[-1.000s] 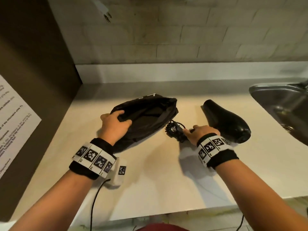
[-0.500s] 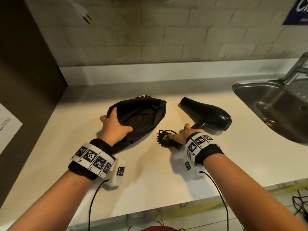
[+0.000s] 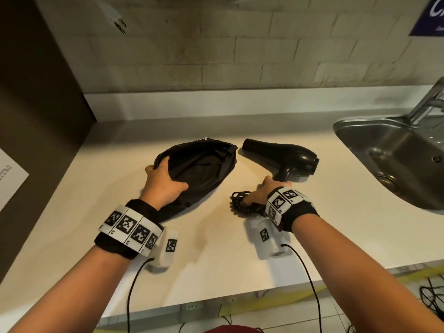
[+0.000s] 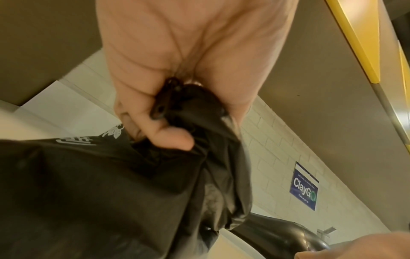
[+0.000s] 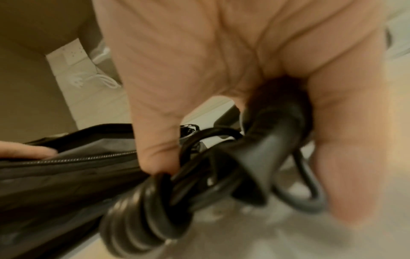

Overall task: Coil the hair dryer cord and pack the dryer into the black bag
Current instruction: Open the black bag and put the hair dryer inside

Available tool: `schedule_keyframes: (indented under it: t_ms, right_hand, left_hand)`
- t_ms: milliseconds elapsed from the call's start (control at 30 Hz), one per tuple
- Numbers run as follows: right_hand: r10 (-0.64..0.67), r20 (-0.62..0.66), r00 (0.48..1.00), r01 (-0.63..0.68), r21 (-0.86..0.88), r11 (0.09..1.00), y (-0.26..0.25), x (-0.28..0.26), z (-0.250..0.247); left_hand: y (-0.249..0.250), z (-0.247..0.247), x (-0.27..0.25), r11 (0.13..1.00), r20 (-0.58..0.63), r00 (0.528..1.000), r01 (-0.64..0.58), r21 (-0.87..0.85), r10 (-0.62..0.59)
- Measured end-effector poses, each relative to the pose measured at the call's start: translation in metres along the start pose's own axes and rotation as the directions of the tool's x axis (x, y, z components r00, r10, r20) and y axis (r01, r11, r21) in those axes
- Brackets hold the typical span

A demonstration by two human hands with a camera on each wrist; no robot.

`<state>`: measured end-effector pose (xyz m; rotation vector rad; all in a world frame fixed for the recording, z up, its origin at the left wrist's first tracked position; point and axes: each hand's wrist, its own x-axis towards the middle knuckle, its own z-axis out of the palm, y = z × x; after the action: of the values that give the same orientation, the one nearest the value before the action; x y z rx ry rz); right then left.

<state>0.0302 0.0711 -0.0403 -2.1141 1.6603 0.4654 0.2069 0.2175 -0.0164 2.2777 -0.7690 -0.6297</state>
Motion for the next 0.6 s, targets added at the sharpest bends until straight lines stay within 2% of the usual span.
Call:
schedule_keyframes:
  t_ms: [133, 267, 467, 600]
  right_hand:
    - [-0.063, -0.004, 0.998, 0.062, 0.255, 0.965, 0.013, 0.009, 0.001]
    - [-0.115, -0.067, 0.991, 0.134, 0.474, 0.87, 0.019, 0.018, 0.003]
    - [-0.148, -0.113, 0.983, 0.186, 0.58, 0.793, 0.021, 0.023, 0.007]
    - [-0.202, -0.23, 0.952, 0.303, 0.615, 0.728, 0.015, 0.018, -0.004]
  left_hand:
    - [0.001, -0.001, 0.004, 1.0, 0.005, 1.0, -0.006, 0.013, 0.006]
    - [0.002, -0.003, 0.009, 1.0, 0.011, 1.0, 0.005, 0.02, -0.005]
    - [0.002, -0.007, 0.016, 0.999, 0.011, 1.0, 0.011, 0.031, -0.011]
    - [0.002, -0.009, 0.019, 0.999, 0.04, 0.999, 0.005, 0.035, -0.006]
